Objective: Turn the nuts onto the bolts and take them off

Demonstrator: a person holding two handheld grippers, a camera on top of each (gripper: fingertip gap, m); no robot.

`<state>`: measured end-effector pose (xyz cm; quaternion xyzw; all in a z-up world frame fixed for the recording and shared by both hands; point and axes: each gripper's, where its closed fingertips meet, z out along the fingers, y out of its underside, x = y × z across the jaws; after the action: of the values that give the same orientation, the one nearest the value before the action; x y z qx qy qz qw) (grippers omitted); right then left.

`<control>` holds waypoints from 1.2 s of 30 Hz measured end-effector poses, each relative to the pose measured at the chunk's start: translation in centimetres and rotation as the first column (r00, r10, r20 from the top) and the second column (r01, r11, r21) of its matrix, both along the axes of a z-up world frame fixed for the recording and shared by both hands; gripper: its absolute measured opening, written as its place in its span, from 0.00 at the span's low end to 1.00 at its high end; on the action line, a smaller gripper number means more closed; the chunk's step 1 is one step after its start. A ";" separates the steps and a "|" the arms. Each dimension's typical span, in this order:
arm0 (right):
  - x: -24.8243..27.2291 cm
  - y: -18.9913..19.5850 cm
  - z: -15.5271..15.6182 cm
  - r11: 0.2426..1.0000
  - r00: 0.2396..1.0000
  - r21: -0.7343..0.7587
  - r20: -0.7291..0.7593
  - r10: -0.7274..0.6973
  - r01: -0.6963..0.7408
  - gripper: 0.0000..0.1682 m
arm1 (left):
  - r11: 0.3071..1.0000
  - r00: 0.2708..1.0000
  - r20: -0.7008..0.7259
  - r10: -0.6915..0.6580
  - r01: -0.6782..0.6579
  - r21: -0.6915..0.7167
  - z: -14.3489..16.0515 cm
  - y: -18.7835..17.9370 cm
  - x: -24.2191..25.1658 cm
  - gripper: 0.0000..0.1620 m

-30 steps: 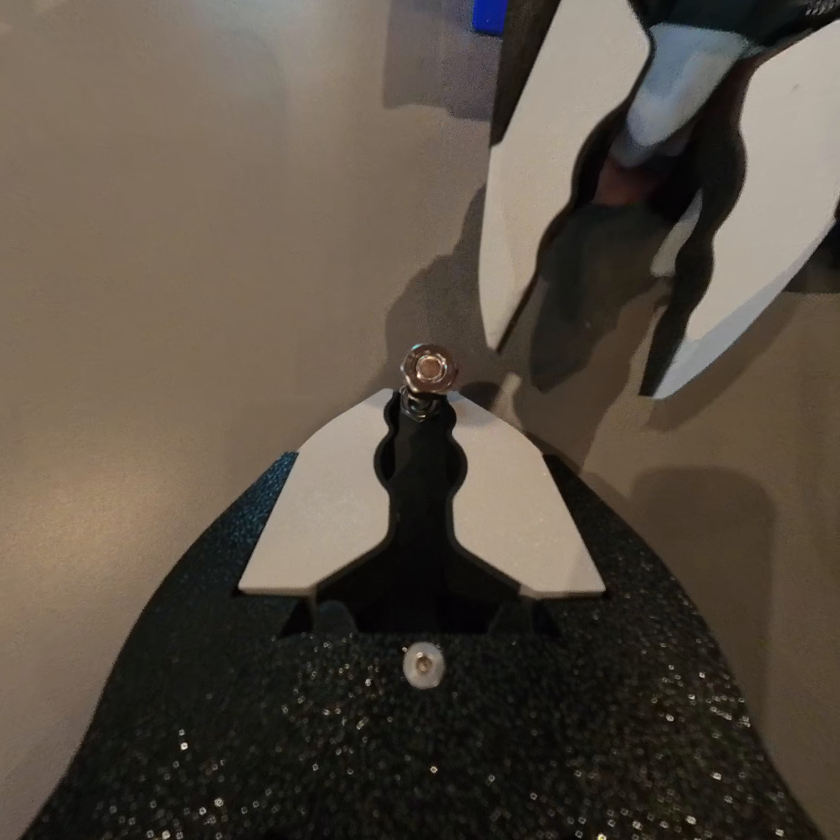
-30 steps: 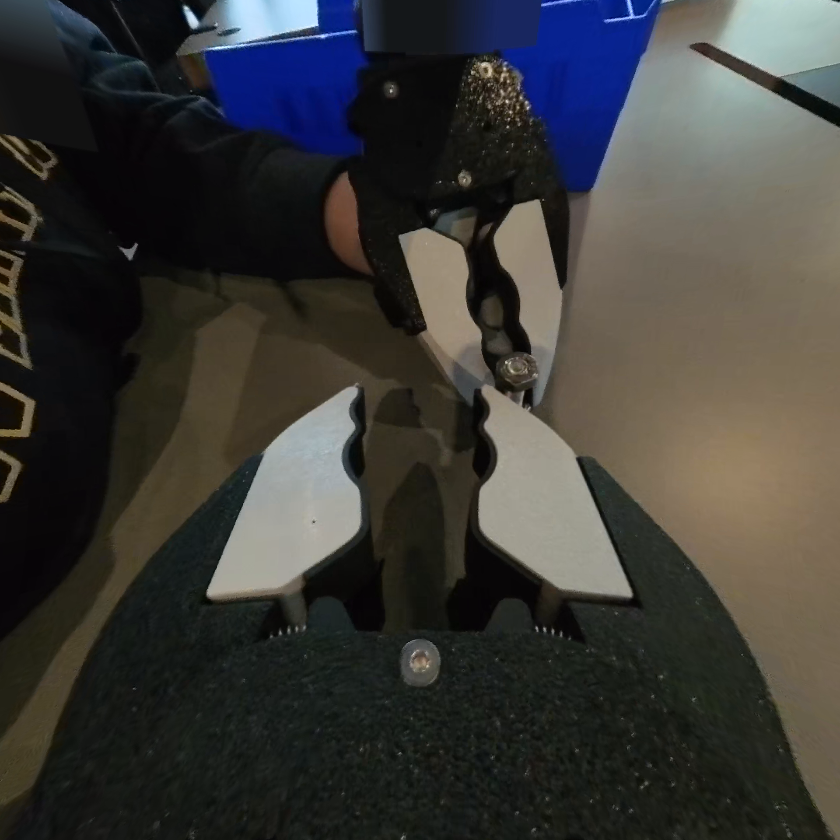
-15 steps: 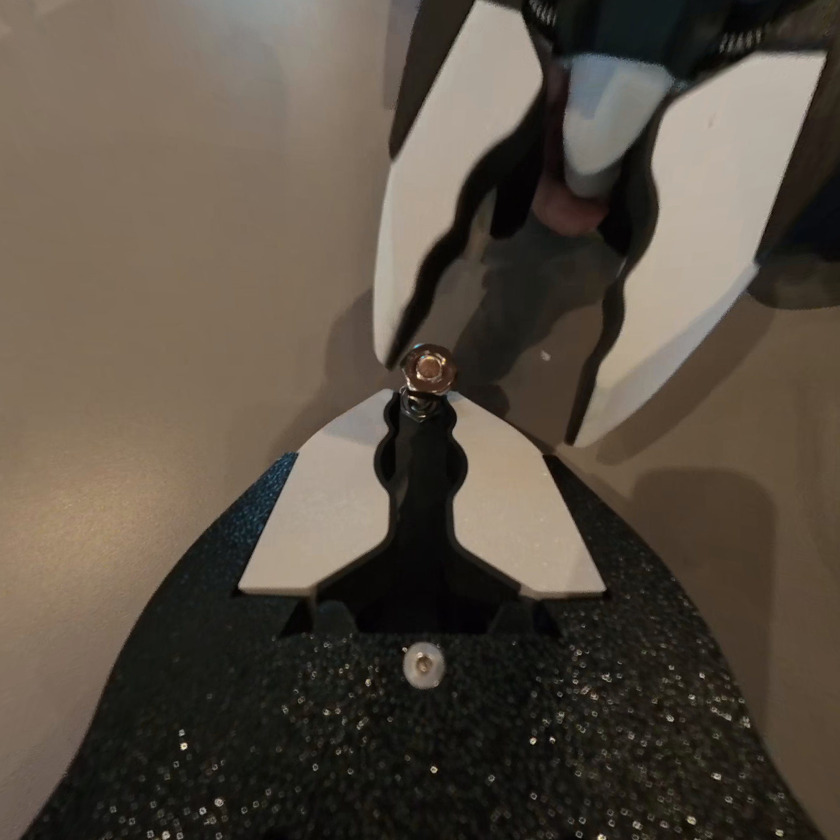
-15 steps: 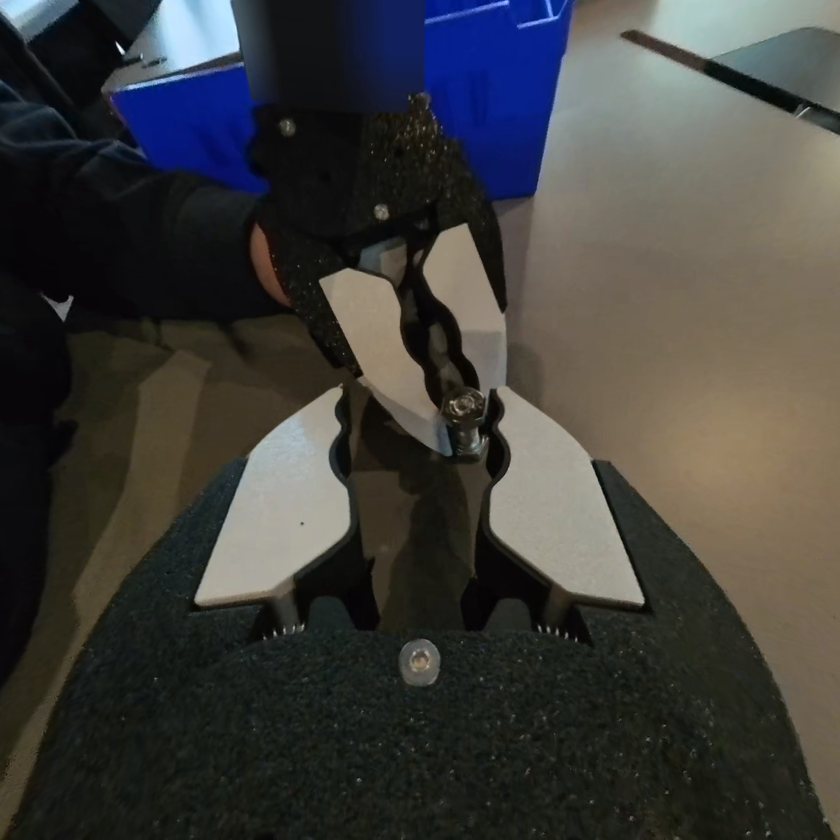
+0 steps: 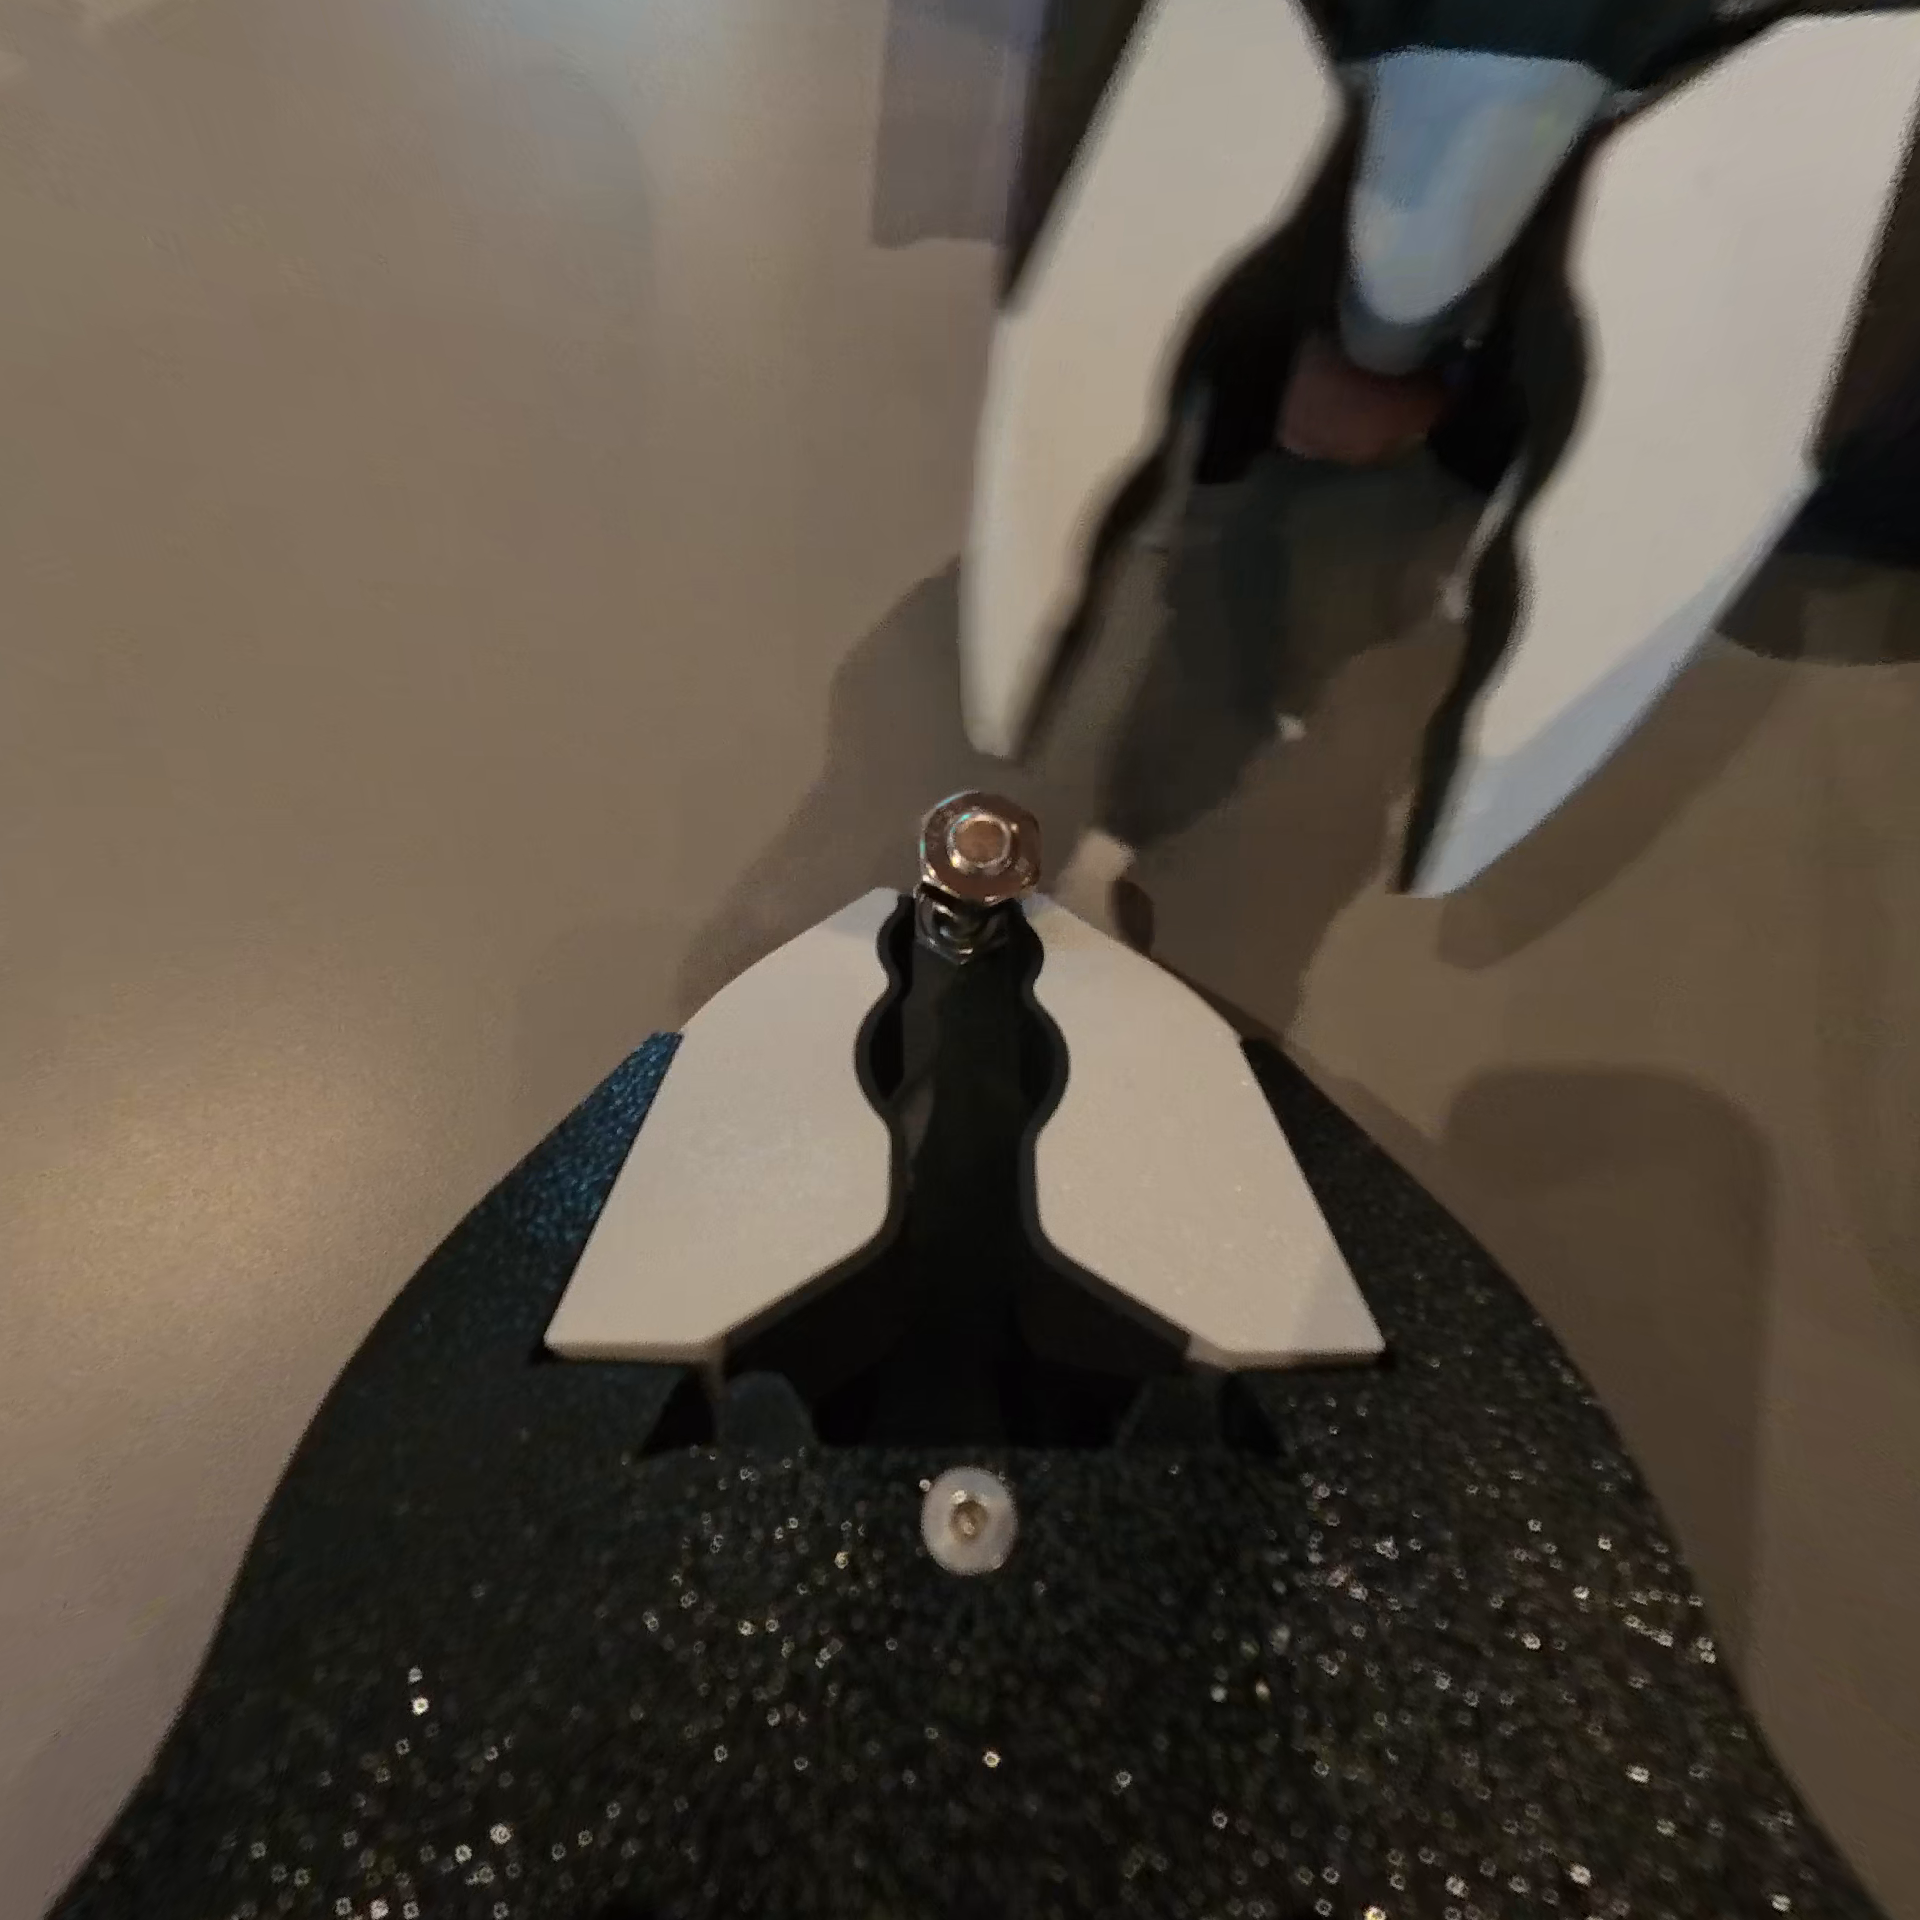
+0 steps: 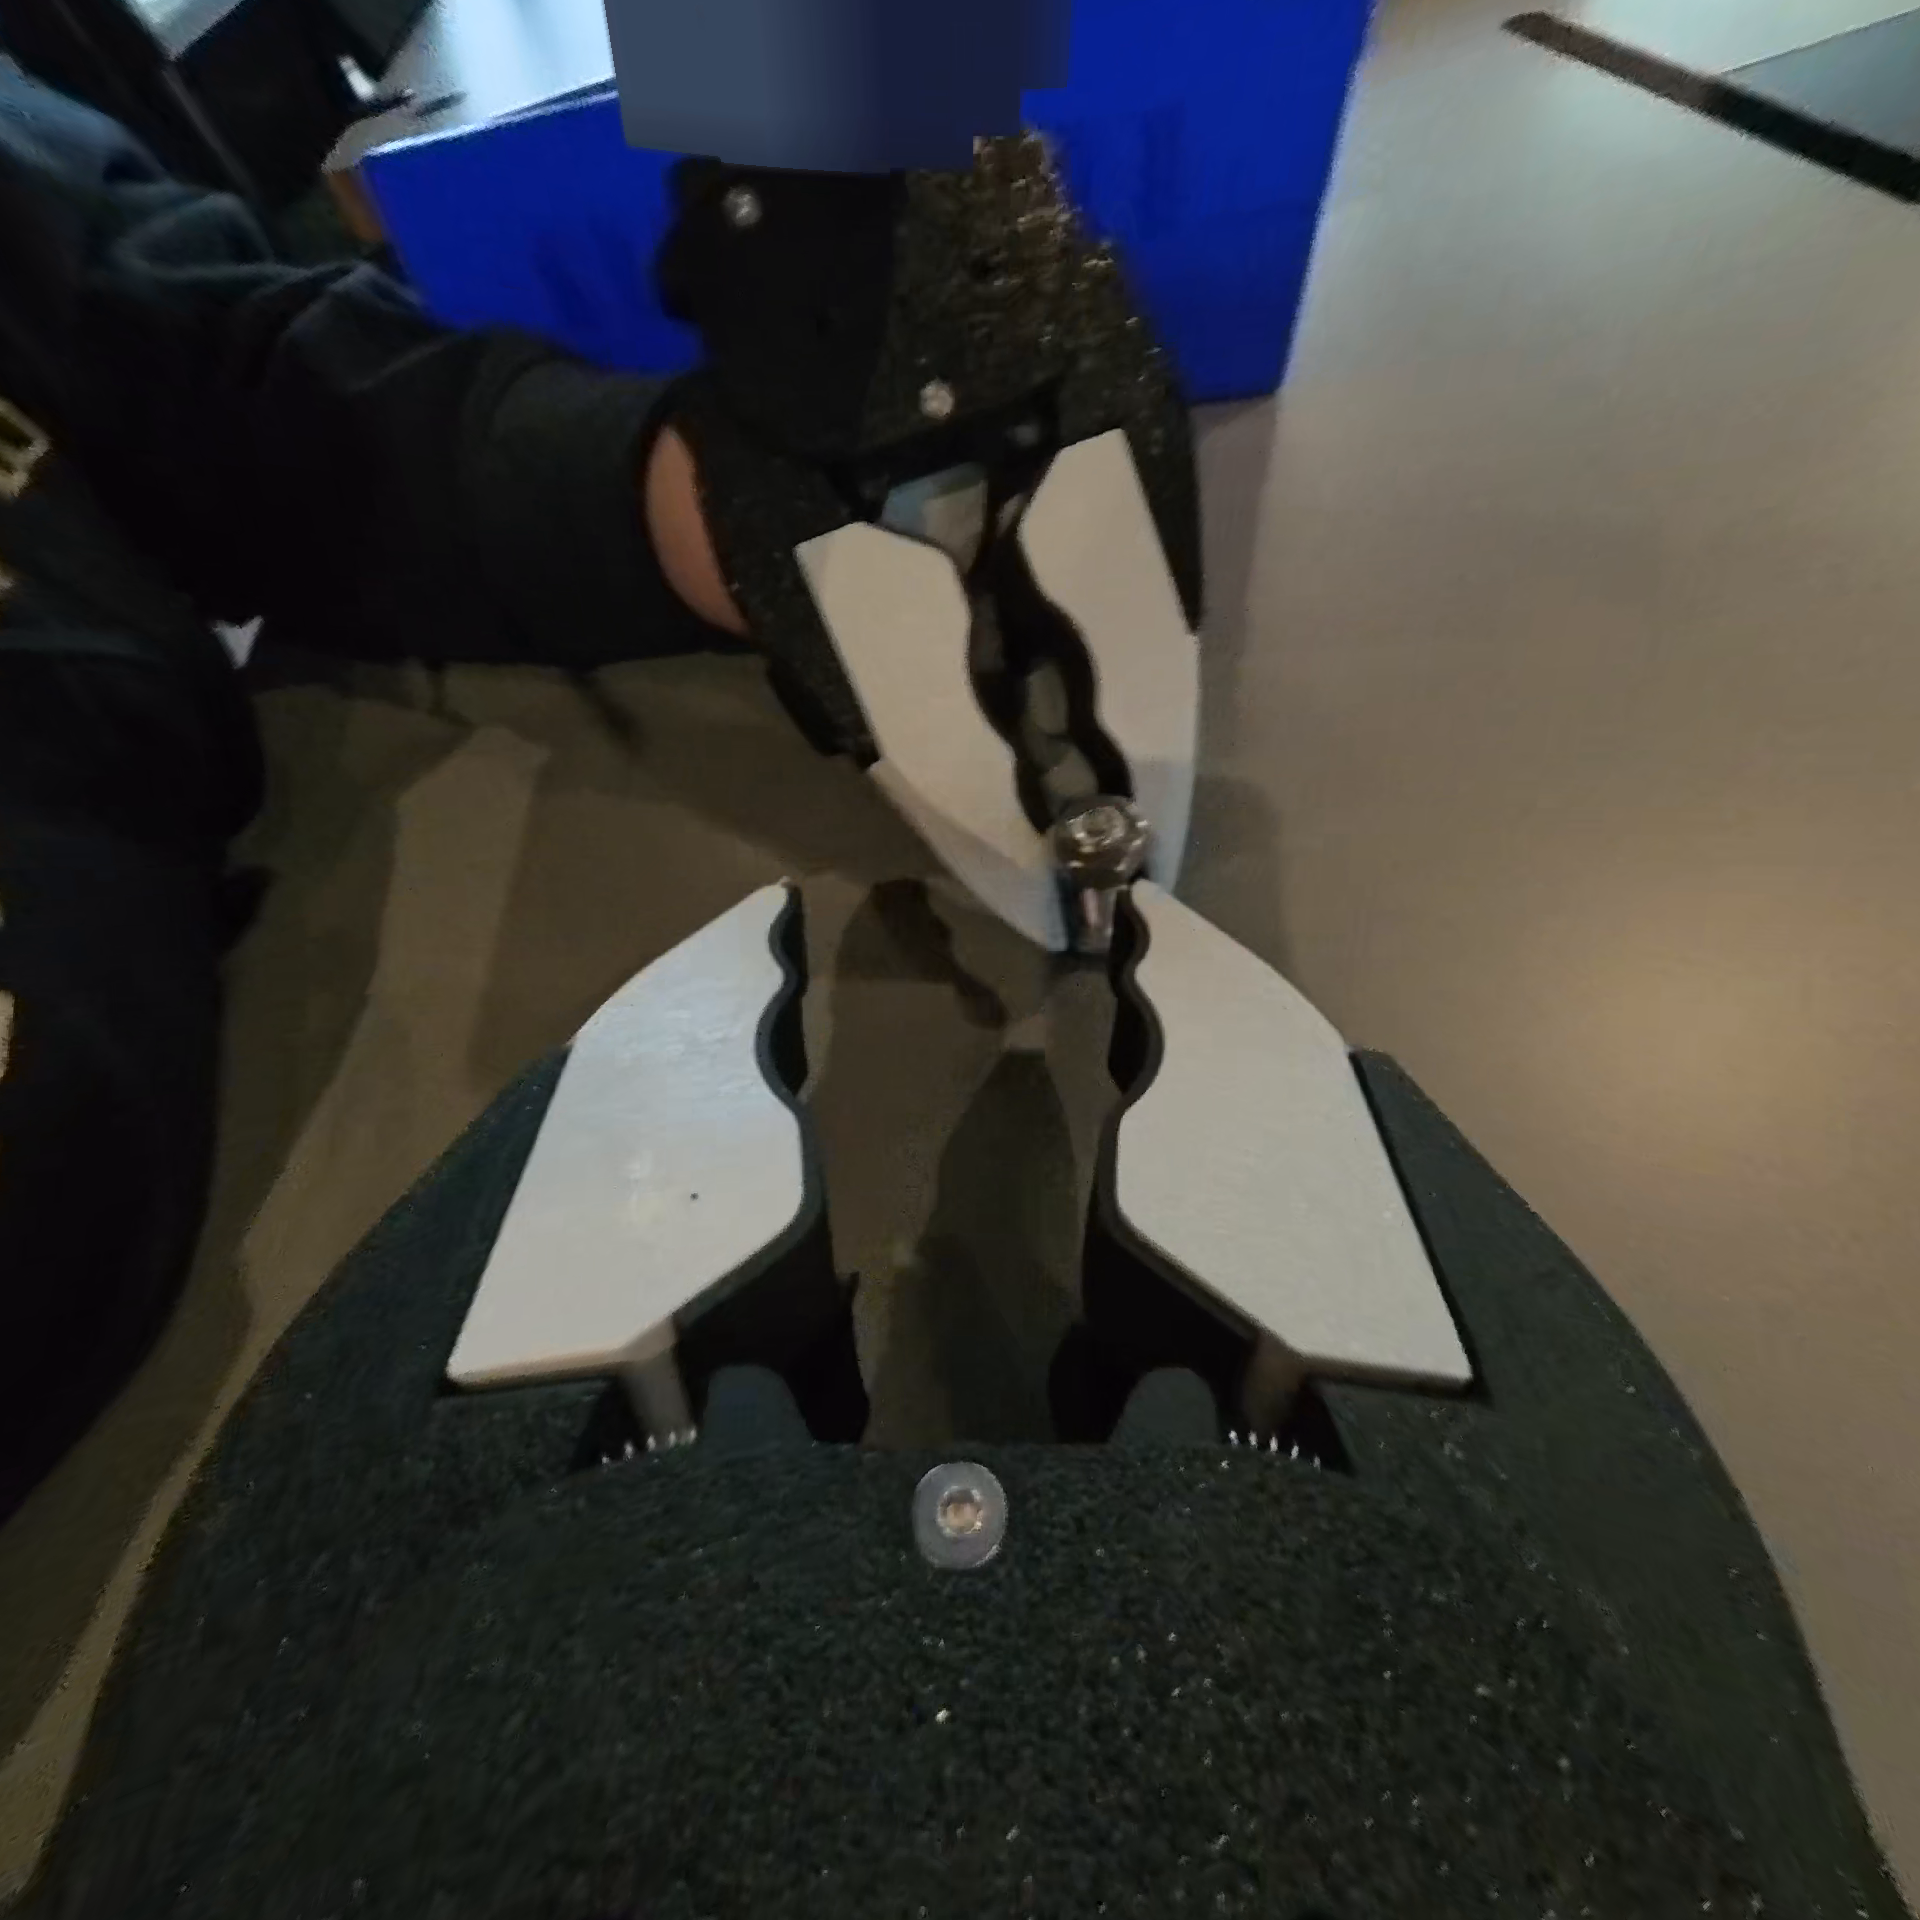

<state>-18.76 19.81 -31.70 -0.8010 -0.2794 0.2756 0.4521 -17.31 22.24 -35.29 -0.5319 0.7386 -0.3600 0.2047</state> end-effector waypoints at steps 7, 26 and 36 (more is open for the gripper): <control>-0.4 1.9 0.3 0.999 1.000 0.031 0.004 -0.024 0.024 0.37 | 1.000 1.000 0.000 0.000 0.000 0.000 0.0 0.0 0.0 0.10; -0.5 -0.9 -0.4 0.998 0.998 -0.023 0.018 0.055 -0.055 0.31 | 1.000 1.000 -0.001 -0.001 0.001 -0.002 0.0 0.0 0.0 0.10; -0.1 1.9 0.3 0.999 0.998 -0.015 -0.048 -0.038 0.037 0.34 | 1.000 1.000 -0.001 -0.001 0.001 -0.003 0.0 0.0 0.0 0.10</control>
<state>-18.83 21.66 -31.38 -0.8025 -0.2513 0.2881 0.4581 -17.32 22.20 -35.27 -0.5320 0.7384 -0.3609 0.2036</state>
